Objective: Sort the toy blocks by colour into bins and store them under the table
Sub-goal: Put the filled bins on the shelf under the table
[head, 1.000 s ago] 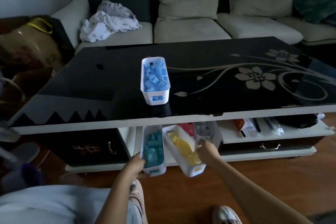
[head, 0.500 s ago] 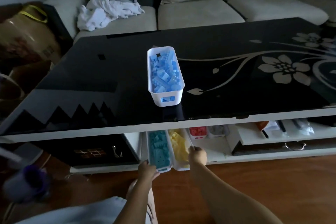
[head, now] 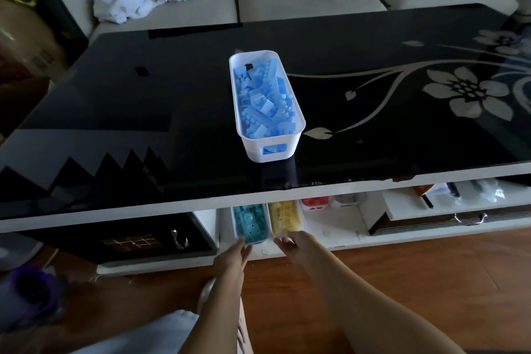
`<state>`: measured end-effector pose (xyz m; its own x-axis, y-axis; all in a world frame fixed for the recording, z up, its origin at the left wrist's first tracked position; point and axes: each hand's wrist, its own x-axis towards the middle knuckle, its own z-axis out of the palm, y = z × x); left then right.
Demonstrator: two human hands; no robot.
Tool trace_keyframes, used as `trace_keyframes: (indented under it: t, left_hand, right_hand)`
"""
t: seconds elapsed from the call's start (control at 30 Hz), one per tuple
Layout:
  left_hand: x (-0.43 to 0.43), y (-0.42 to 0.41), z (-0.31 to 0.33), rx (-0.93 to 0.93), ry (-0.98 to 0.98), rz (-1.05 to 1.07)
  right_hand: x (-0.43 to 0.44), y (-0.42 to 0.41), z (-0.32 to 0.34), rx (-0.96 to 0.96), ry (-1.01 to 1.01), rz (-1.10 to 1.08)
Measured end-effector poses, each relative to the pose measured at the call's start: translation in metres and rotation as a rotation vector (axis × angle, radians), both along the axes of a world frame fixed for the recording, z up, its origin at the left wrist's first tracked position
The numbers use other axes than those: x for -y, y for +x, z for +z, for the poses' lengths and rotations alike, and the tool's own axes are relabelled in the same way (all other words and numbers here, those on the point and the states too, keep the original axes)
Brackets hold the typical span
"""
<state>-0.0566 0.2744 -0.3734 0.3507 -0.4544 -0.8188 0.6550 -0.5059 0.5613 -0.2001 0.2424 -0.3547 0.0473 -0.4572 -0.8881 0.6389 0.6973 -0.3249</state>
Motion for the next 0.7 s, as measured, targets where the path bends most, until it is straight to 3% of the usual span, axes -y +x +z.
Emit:
trace_keyframes:
  t: [0.1,0.23,0.33,0.47,0.57,0.7]
  left_hand:
    - [0.009,0.002,-0.003,0.078,-0.025,-0.002]
    - [0.022,0.0,-0.006,0.498,-0.105,-0.215]
    - [0.036,0.001,-0.009,0.609,-0.156,-0.227]
    - [0.044,0.0,-0.014,0.568,-0.179,-0.196]
    - [0.047,-0.005,-0.012,0.398,-0.15,-0.08]
    - [0.051,-0.008,-0.008,0.167,-0.13,0.053]
  right_hand:
    - [0.011,0.005,-0.002,0.002,-0.042,0.026]
    - [0.021,0.007,-0.003,-0.014,-0.08,0.05]
    - [0.028,0.01,-0.001,-0.032,-0.092,0.081]
    - [0.037,0.012,-0.002,-0.048,-0.11,0.118]
    - [0.04,0.012,-0.007,-0.081,-0.127,0.146]
    - [0.035,0.011,-0.007,-0.237,-0.197,0.367]
